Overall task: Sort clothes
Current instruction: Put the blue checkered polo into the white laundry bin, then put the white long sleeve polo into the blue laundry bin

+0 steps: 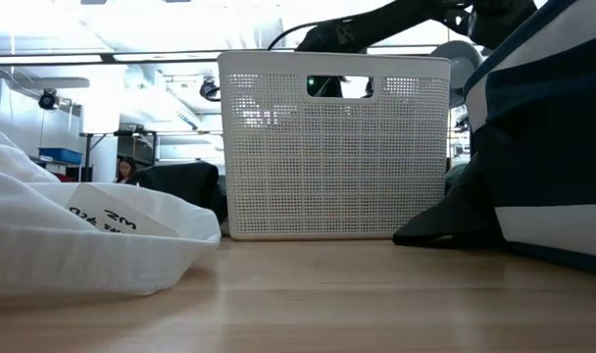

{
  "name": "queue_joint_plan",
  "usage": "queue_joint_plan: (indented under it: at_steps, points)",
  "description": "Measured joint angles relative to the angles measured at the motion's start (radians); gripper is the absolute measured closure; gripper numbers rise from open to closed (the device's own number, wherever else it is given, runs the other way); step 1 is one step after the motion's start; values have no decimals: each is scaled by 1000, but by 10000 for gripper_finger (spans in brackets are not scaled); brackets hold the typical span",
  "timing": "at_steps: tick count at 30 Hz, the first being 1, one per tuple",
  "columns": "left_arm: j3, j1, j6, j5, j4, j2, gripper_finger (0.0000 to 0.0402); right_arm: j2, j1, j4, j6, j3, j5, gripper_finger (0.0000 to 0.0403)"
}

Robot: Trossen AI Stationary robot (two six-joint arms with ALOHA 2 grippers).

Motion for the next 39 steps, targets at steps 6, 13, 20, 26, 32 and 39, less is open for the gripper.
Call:
queue_joint_plan:
  at_steps: [6,13,20,26,32,39]
  points:
    - [0,0,-132,42,-88,-7,171,-50,10,-68,24,60,-17,372]
    - [0,0,-292,71,-191,-7,171,-171,18,-144,32,132,-43,291]
    - [0,1,-317,108,-252,-7,171,-340,27,-197,-48,138,-75,211]
    - [-2,-2,-267,429,-283,-6,171,-516,120,-200,-113,137,-193,189]
    - [-103,-48,-283,664,-340,8,171,-637,307,-208,-100,135,-186,188]
    - [-428,-142,-251,751,-336,-6,171,-678,483,-208,-11,134,-53,188]
